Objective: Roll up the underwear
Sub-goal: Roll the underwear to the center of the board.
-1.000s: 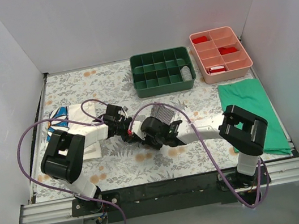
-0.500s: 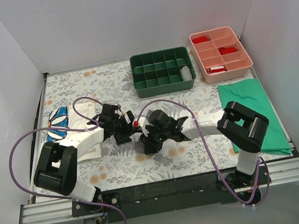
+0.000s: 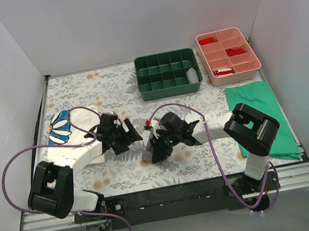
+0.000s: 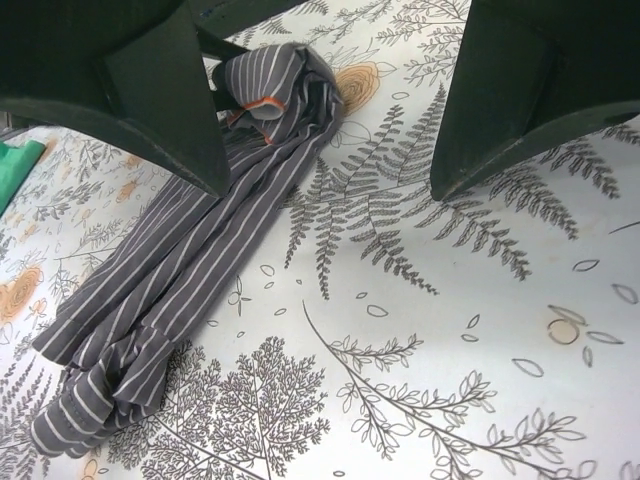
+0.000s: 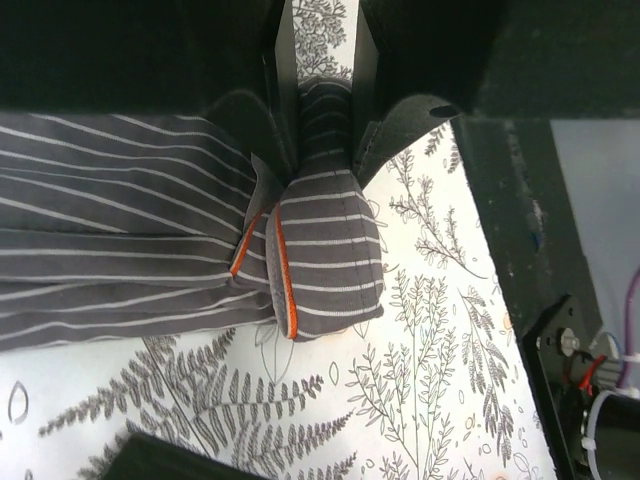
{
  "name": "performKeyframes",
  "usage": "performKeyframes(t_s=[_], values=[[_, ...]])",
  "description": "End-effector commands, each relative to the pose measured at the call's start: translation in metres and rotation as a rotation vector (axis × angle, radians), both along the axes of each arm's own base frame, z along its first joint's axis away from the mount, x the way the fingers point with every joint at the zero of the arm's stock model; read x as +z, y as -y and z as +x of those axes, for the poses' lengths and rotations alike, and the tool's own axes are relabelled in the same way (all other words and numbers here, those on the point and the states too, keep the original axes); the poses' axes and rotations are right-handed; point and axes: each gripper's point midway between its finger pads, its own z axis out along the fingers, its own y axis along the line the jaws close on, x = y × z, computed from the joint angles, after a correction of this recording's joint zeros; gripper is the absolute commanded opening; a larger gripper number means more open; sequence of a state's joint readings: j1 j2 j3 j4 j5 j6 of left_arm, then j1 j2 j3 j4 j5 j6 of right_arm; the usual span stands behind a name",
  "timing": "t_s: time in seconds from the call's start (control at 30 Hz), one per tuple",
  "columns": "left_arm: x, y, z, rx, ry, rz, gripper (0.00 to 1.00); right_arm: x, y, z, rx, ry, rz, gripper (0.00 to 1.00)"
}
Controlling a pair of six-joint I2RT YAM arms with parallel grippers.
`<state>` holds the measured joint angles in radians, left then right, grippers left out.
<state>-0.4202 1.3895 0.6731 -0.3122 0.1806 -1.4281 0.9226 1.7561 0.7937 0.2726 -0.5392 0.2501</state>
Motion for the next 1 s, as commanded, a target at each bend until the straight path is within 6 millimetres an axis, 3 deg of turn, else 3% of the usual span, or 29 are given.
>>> performKeyframes(t_s=[0.0,0.03,0.07,0.4,0.63,0.77,0.97], values=[[0.019,-0.008,0.003,0.039,0.096,-0.016,0.81,-0.027,0.027,-0.014,-0.098,-0.188,-0.108,0.13],[0.021,-0.008,0.003,0.040,0.107,-0.024,0.81,-0.028,0.030,-0.011,-0.127,-0.207,-0.112,0.06],[0.028,-0.007,0.002,0.039,0.133,-0.044,0.81,-0.026,0.029,-0.012,-0.141,-0.236,-0.101,0.06],[0.030,0.005,-0.016,-0.021,0.160,-0.152,0.77,-0.002,0.024,0.000,-0.263,-0.246,-0.014,0.01],[0.040,0.023,-0.033,-0.148,0.229,-0.281,0.75,-0.015,0.032,-0.003,-0.327,-0.364,-0.027,0.01],[0.026,0.029,-0.053,-0.186,0.202,-0.357,0.75,-0.022,0.037,-0.006,-0.356,-0.432,-0.013,0.01],[0.028,0.038,-0.058,-0.242,0.244,-0.405,0.73,-0.021,0.041,-0.010,-0.384,-0.506,0.024,0.01]])
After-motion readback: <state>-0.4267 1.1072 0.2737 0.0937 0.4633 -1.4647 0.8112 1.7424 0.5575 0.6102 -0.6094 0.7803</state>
